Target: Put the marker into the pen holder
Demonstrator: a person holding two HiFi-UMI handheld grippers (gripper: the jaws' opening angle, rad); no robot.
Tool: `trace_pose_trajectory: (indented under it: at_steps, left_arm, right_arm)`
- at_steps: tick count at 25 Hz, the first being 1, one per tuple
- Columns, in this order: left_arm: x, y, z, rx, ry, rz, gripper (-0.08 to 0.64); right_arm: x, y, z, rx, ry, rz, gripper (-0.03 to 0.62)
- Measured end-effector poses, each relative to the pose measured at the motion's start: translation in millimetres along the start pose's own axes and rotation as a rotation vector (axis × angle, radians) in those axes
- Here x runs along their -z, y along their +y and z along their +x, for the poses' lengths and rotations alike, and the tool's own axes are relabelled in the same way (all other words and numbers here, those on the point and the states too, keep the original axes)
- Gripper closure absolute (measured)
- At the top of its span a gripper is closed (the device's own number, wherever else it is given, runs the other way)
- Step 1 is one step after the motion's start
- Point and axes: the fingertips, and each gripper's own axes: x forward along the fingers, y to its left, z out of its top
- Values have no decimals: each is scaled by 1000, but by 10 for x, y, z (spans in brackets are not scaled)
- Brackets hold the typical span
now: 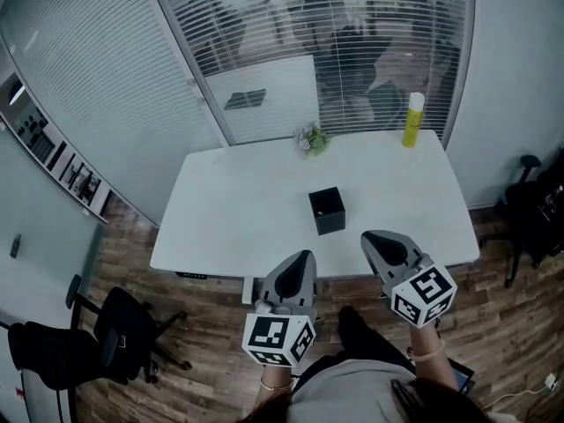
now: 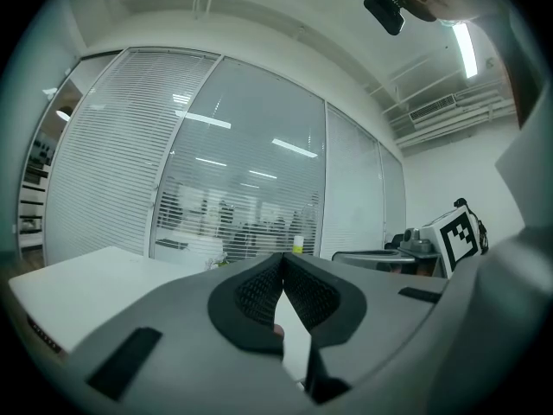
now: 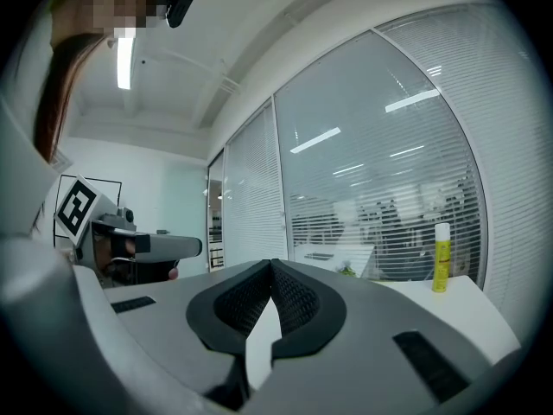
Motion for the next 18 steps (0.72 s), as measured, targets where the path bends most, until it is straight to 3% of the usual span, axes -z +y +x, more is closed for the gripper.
trace_pose_trajectory:
  at_steps: [18]
  left_arm:
    - [131,-336,-305,13,13,36,540]
  right_arm:
    - [-20,175,-469,26,-19,-44,565]
